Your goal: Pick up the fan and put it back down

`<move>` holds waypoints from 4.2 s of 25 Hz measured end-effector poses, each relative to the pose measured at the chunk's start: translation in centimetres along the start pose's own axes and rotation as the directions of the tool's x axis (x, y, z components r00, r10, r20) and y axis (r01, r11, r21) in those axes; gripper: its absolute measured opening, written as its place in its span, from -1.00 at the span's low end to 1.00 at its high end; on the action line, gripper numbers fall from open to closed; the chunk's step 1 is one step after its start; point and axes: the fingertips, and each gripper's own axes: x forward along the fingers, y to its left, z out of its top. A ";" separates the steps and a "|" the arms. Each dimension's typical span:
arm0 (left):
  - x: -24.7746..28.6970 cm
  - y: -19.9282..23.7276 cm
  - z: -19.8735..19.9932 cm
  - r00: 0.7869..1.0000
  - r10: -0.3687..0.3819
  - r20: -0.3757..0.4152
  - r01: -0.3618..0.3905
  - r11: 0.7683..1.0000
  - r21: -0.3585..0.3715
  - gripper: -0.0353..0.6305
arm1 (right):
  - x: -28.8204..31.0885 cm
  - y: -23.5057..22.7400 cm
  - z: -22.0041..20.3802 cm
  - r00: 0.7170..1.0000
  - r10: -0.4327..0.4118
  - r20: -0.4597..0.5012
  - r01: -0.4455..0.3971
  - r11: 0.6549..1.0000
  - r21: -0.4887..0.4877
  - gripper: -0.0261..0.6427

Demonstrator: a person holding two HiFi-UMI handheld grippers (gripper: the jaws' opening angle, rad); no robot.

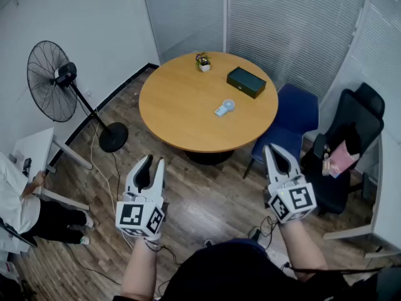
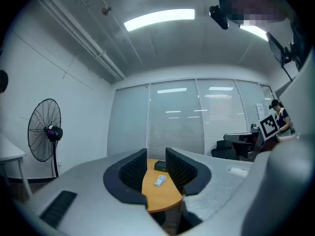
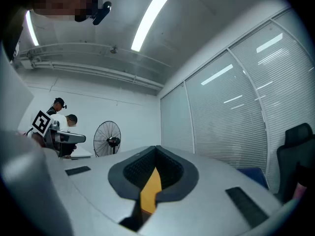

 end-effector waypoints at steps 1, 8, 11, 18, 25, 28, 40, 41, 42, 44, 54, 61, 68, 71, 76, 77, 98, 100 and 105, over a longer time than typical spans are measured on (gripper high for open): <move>0.0 0.3 -0.2 1.000 0.003 -0.002 -0.003 1.000 -0.002 -0.54 | 0.2 0.1 0.0 1.000 0.002 0.000 -0.002 1.000 -0.001 -0.91; -1.0 1.4 -0.3 1.000 0.004 0.005 -0.004 1.000 -0.021 -0.54 | 0.5 1.6 0.1 1.000 0.007 -0.009 -0.007 1.000 -0.017 -0.91; -1.6 1.2 0.1 1.000 -0.002 0.021 0.002 1.000 -0.018 -0.54 | 0.0 1.9 0.2 1.000 0.004 -0.006 -0.004 1.000 -0.019 -0.91; -2.8 2.3 -1.1 1.000 -0.018 0.025 0.019 0.999 -0.039 -0.39 | -1.1 2.4 -0.5 0.999 -0.053 -0.005 0.053 0.998 0.014 -0.72; -1.7 2.9 -4.4 0.999 -0.033 -0.018 0.031 0.993 -0.111 -0.24 | -0.1 2.2 -2.9 0.996 -0.055 -0.067 0.057 0.998 0.024 -0.67; -0.6 3.4 -5.4 0.999 -0.023 -0.037 0.018 0.992 -0.127 -0.24 | 1.5 1.4 -4.2 0.995 -0.051 -0.081 0.055 0.997 0.049 -0.67; 5.6 10.3 -6.0 0.989 0.116 -0.090 -0.122 0.991 -0.060 -0.24 | 13.9 -0.6 -8.7 0.993 0.052 -0.106 -0.036 0.988 0.148 -0.68; 6.7 10.6 -6.2 0.989 0.117 -0.093 -0.123 0.991 -0.061 -0.24 | 15.1 -1.2 -9.2 0.992 0.055 -0.112 -0.037 0.987 0.156 -0.68; 7.8 10.8 -6.2 0.988 0.117 -0.098 -0.123 0.990 -0.061 -0.24 | 16.2 -1.9 -9.5 0.991 0.058 -0.118 -0.038 0.986 0.163 -0.68; 10.1 11.3 -6.2 0.987 0.120 -0.108 -0.127 0.990 -0.062 -0.24 | 18.6 -3.3 -9.9 0.990 0.065 -0.125 -0.043 0.984 0.173 -0.68; 21.3 12.8 -6.6 0.980 0.139 -0.139 -0.149 0.987 -0.059 -0.24 | 29.2 -9.9 -11.4 0.988 0.095 -0.125 -0.063 0.968 0.243 -0.69; 26.8 15.1 -7.2 0.978 0.138 -0.153 -0.149 0.987 -0.063 -0.24 | 34.1 -13.0 -13.1 0.985 0.081 -0.149 -0.036 0.959 0.280 -0.70; 34.4 20.0 -8.7 0.985 0.032 -0.168 -0.048 0.995 -0.088 -0.24 | 39.0 -15.1 -14.1 0.984 -0.042 -0.172 0.089 0.958 0.274 -0.71; 37.9 21.9 -8.6 0.984 -0.027 -0.176 0.011 0.996 -0.094 -0.24 | 40.9 -16.0 -14.2 0.977 -0.109 -0.185 0.159 0.948 0.277 -0.71; 42.7 25.9 -8.9 0.979 -0.109 -0.174 0.089 0.989 -0.116 -0.24 | 44.8 -15.4 -14.6 0.961 -0.176 -0.213 0.230 0.937 0.263 -0.72; 43.4 26.5 -9.4 0.975 -0.125 -0.182 0.103 0.987 -0.127 -0.24 | 45.3 -15.2 -14.8 0.956 -0.187 -0.224 0.243 0.936 0.256 -0.72; 51.1 29.4 -19.3 0.887 -0.273 -0.372 0.200 0.954 -0.223 -0.24 | 49.7 -19.6 -33.7 0.763 -0.320 -0.561 0.572 0.739 0.356 -0.49; 51.5 28.8 -19.8 0.881 -0.270 -0.390 0.193 0.955 -0.225 -0.24 | 49.6 -20.0 -35.6 0.742 -0.297 -0.600 0.587 0.721 0.369 -0.46; 52.6 27.6 -21.2 0.865 -0.265 -0.427 0.172 0.954 -0.245 -0.24 | 49.3 -19.9 -40.1 0.692 -0.227 -0.686 0.613 0.687 0.390 -0.32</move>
